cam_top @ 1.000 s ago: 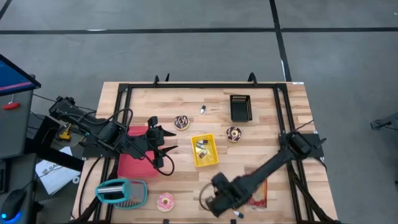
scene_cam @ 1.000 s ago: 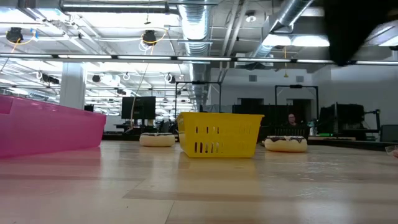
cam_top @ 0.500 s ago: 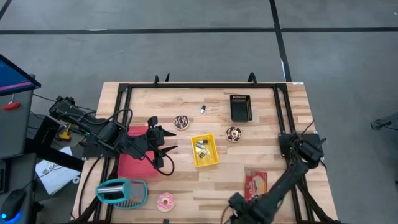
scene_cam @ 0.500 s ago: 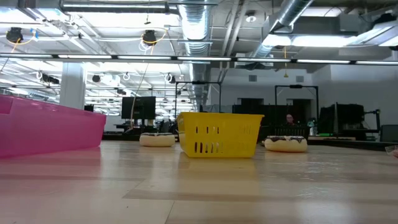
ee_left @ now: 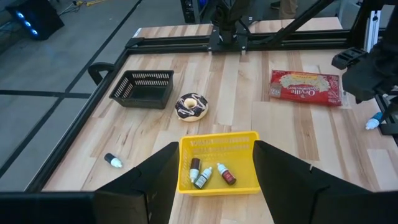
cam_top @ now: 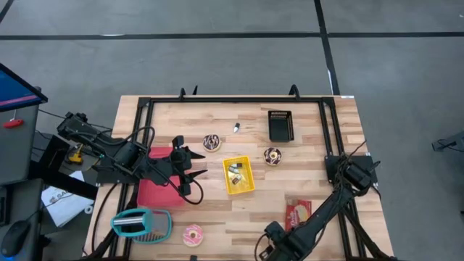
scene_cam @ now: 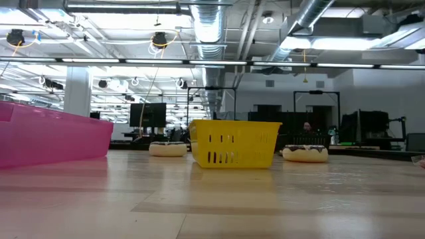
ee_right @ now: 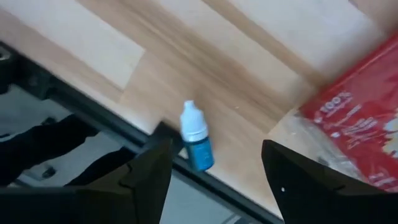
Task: Pick & Place Food Item
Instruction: Put the blue food coloring bottle into the yellow bin
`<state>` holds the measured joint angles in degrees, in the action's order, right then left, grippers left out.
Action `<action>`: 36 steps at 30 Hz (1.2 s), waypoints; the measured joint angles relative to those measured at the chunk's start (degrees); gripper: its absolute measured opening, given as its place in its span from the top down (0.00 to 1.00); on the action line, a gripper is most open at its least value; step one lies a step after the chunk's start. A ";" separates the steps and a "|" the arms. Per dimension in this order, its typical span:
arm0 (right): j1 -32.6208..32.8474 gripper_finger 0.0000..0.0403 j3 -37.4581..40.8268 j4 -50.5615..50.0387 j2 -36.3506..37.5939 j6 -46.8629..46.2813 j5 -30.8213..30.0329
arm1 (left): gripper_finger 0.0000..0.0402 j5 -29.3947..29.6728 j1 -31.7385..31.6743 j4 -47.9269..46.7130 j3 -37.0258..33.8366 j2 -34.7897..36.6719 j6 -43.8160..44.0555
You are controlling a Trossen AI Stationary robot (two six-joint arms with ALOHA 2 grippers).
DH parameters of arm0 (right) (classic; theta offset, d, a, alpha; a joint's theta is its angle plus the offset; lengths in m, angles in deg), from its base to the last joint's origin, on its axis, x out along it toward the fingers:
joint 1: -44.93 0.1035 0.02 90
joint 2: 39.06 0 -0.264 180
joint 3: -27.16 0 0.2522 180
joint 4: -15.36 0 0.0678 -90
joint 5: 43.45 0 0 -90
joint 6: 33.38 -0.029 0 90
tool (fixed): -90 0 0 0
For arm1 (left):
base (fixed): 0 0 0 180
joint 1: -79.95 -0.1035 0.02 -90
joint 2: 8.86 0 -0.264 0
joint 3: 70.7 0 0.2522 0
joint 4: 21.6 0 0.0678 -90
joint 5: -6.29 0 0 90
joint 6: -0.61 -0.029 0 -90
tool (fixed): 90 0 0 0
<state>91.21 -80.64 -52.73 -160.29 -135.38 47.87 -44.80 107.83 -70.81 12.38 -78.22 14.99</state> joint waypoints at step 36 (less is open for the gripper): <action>0.15 0.56 2.82 7.82 -4.13 -2.19 1.68 | 0.50 -0.91 0.01 0.96 0.02 0.00 -0.17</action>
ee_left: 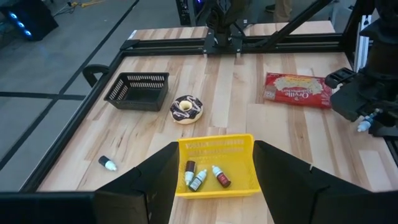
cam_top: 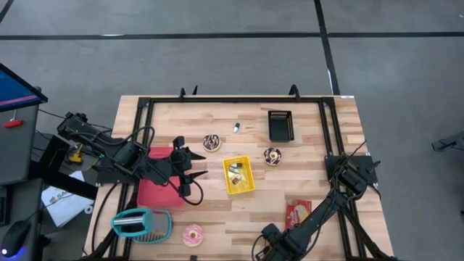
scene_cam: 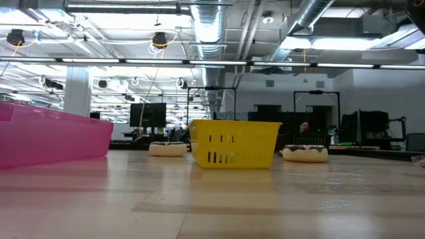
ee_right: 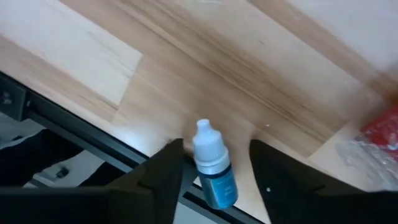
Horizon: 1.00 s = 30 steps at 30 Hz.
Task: Pick & Place Food Item
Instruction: Put the blue food coloring bottle into the yellow bin
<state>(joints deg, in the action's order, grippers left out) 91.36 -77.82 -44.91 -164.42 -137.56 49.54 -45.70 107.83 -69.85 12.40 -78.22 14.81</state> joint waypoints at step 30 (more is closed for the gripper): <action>-6.11 0.85 0.27 -1.38 0.46 5.02 -7.63 | 0.50 -0.58 0.00 1.21 -0.01 0.00 0.00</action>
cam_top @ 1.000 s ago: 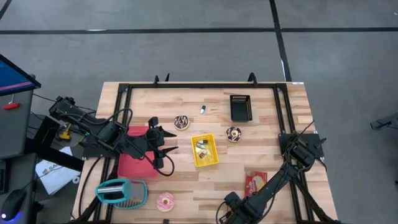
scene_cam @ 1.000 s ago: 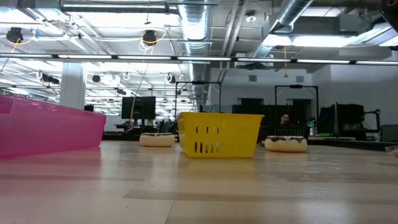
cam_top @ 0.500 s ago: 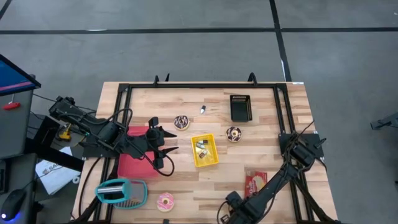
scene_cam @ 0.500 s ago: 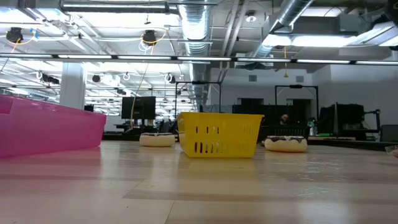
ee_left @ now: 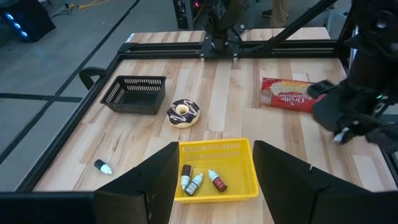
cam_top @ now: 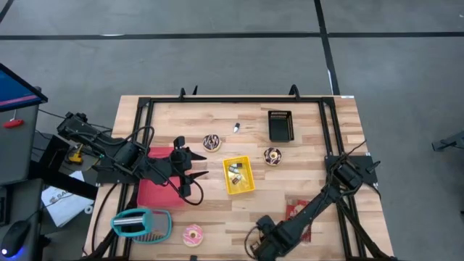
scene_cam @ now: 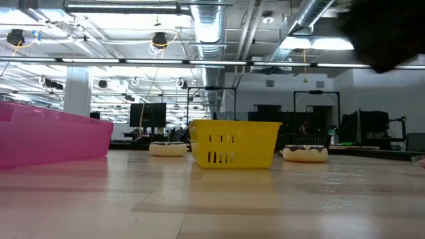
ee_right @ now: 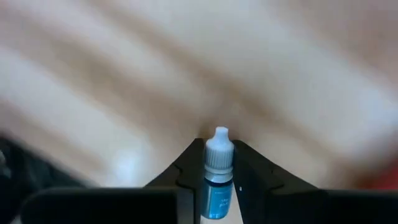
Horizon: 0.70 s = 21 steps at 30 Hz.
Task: Pick & Place Food Item
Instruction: Put the blue food coloring bottle into the yellow bin
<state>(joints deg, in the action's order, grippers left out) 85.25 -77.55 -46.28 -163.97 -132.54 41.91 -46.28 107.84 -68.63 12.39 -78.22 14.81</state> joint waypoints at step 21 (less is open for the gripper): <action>-22.41 0.85 0.03 2.55 15.28 27.03 -19.65 | 0.50 -0.86 0.01 -0.44 -0.01 0.00 -0.04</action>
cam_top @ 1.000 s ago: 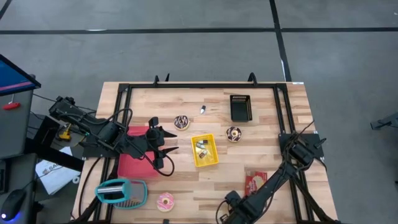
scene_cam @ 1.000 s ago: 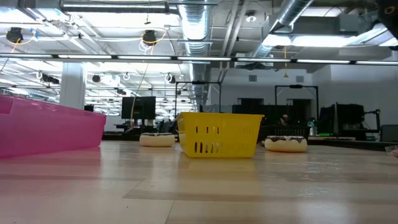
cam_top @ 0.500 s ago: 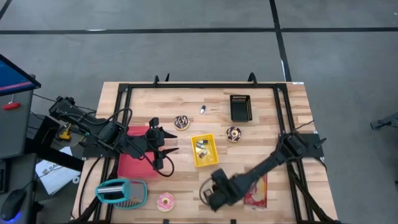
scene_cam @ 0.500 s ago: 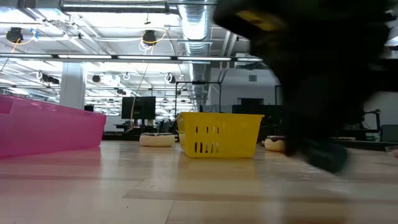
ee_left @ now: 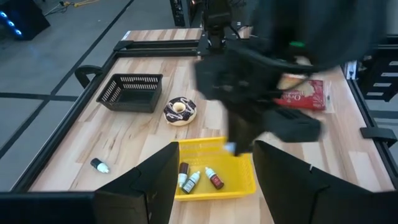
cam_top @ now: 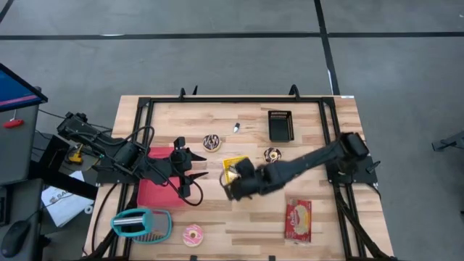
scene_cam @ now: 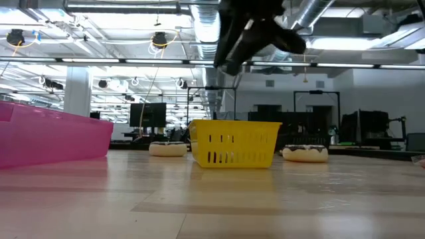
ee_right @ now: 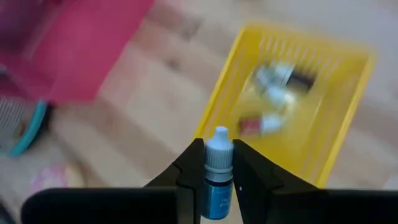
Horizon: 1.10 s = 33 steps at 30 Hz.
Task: Pick & Place Food Item
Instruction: Put the blue food coloring bottle into the yellow bin
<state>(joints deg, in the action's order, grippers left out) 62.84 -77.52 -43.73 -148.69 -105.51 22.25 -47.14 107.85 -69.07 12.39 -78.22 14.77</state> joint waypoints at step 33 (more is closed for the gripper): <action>-12.08 0.74 0.44 -2.61 -6.05 18.68 12.65 | 0.50 2.97 -1.31 -11.78 0.00 7.00 -1.27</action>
<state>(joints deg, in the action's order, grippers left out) 50.76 -77.08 -46.35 -154.74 -86.83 34.91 -44.16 106.54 -80.85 12.38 -71.22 13.49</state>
